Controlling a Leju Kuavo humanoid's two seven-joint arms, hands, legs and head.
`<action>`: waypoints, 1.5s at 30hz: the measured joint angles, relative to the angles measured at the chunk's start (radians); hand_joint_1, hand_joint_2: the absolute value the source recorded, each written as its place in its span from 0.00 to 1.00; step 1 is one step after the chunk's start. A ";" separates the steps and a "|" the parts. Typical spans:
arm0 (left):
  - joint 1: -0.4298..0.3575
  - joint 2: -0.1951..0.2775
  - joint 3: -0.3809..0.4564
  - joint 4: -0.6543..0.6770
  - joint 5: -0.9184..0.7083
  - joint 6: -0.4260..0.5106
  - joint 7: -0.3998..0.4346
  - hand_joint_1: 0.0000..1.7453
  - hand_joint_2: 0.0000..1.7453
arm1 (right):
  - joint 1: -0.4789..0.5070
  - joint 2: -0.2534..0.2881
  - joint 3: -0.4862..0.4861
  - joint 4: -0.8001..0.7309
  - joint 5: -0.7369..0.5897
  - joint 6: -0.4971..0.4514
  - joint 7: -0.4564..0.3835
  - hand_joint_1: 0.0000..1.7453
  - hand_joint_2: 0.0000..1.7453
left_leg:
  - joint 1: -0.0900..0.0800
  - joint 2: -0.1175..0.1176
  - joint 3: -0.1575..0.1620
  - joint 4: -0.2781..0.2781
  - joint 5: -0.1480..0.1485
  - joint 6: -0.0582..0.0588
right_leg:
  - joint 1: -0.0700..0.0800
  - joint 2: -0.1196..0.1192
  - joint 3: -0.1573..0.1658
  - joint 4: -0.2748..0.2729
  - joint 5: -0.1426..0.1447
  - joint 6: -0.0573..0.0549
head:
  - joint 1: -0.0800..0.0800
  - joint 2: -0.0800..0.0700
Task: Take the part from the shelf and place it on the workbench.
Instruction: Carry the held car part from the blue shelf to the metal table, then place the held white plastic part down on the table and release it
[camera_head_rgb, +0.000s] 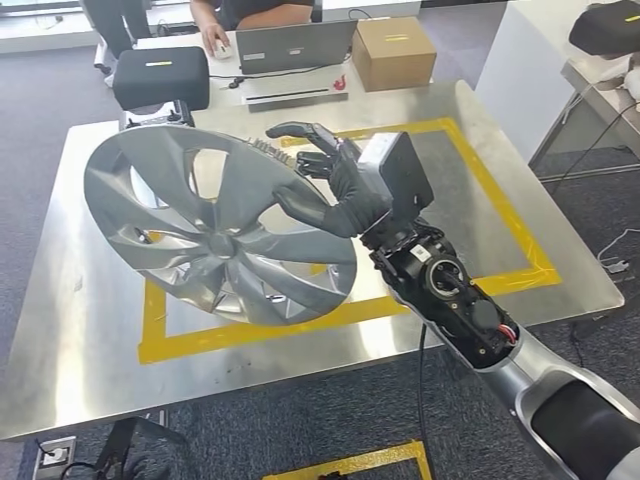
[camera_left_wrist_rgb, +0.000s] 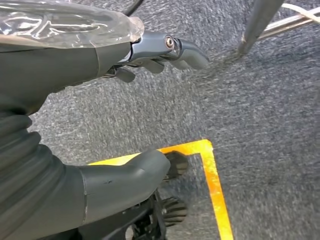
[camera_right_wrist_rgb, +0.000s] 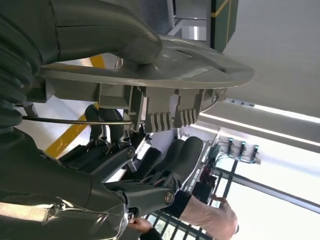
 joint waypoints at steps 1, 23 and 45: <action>0.001 -0.001 0.000 0.000 0.000 0.000 0.000 0.00 1.00 | 0.000 0.000 0.000 0.000 0.000 0.000 0.000 1.00 1.00 | 0.000 -0.002 0.016 0.001 -0.012 -0.002 | -0.002 0.000 0.012 -0.062 0.047 -0.001 | 0.001 0.000; 0.001 0.001 0.000 0.000 0.015 -0.024 0.076 0.00 1.00 | -0.001 -0.005 0.001 0.025 0.005 0.003 -0.010 1.00 1.00 | 0.003 -0.004 0.038 -0.011 -0.053 -0.029 | 0.010 0.008 0.043 -0.251 0.208 -0.037 | 0.004 0.000; -0.018 -0.005 0.000 0.000 -0.040 0.006 0.009 0.00 1.00 | -0.116 -0.030 -0.028 0.085 0.620 -0.190 0.086 1.00 1.00 | 0.000 -0.004 0.040 -0.004 -0.051 -0.031 | 0.005 0.007 0.049 -0.252 0.214 -0.034 | 0.004 0.000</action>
